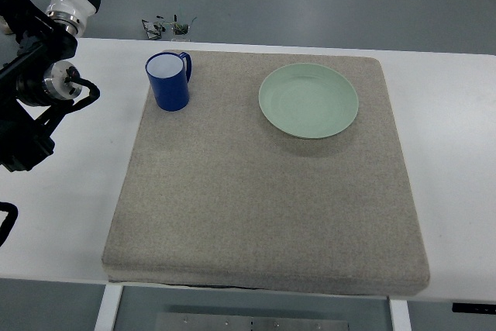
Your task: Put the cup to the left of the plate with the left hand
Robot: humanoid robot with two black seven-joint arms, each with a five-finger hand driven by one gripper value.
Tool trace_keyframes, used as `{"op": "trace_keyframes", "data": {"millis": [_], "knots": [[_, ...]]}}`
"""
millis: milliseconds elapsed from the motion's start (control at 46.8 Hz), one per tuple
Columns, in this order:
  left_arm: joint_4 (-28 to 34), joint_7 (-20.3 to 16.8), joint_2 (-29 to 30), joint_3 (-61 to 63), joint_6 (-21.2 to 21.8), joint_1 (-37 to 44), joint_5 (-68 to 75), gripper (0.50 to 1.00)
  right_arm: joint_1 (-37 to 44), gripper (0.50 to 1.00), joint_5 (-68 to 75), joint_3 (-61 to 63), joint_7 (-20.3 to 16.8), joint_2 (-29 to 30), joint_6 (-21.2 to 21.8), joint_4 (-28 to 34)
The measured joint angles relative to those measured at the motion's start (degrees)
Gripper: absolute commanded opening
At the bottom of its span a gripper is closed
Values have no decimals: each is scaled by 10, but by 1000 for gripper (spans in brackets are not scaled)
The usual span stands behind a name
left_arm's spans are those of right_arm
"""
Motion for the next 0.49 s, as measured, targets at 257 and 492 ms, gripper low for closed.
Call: {"op": "trace_keyframes", "data": {"millis": [257, 492], "knots": [[16, 35, -14, -3, 13, -3, -76, 994, 0, 934, 0, 0, 0, 0, 0, 0], [49, 47, -24, -4, -16, -9, -119, 994, 0, 934, 0, 0, 0, 0, 0, 0]]}}
